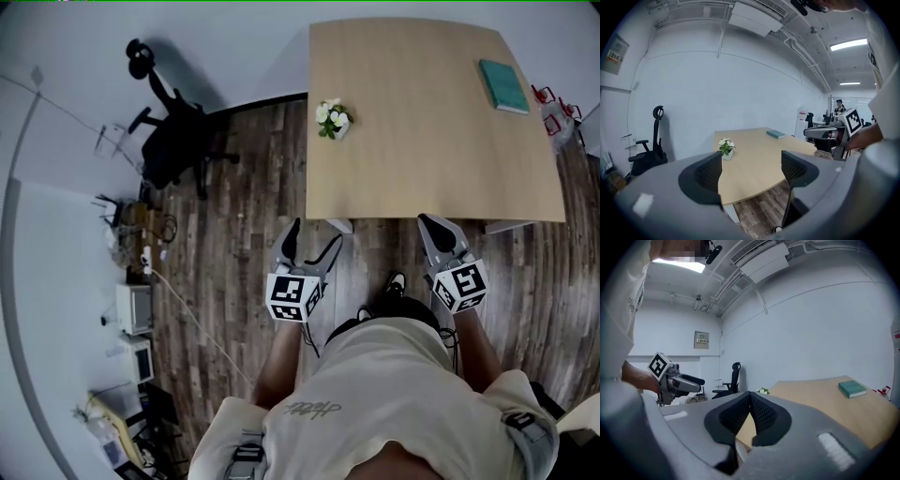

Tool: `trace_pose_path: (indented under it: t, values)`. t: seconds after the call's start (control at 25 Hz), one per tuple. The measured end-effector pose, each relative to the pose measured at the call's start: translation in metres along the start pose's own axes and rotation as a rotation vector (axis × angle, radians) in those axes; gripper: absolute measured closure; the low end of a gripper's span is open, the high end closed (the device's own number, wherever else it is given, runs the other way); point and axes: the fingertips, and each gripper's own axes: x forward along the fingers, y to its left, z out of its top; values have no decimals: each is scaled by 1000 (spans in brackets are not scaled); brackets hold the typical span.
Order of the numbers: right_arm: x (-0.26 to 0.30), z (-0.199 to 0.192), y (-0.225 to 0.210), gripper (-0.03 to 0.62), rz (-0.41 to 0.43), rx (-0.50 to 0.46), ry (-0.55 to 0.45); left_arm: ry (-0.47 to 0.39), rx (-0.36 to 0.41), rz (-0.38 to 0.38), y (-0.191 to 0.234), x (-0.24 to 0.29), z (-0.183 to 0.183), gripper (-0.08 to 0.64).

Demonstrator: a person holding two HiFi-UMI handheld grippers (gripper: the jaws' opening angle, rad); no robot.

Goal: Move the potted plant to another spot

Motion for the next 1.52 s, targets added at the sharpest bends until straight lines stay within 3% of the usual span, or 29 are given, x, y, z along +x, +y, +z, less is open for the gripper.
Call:
trace_pose_path:
  t: [0.48,0.8,1.12,1.52]
  values:
    - [21,2,-48,590,67,35,1,15,-40,79,2,26,16,147]
    - [27,-18,-54,590,97,94,29,55,-40,95,-6,34,10,147]
    - [38,-28,-53,590,99,79,59,92,-44,56,2,59,-4,147]
    - [67,-4,-58,589,78,24,72,38,-29,-5,26,94,20,149]
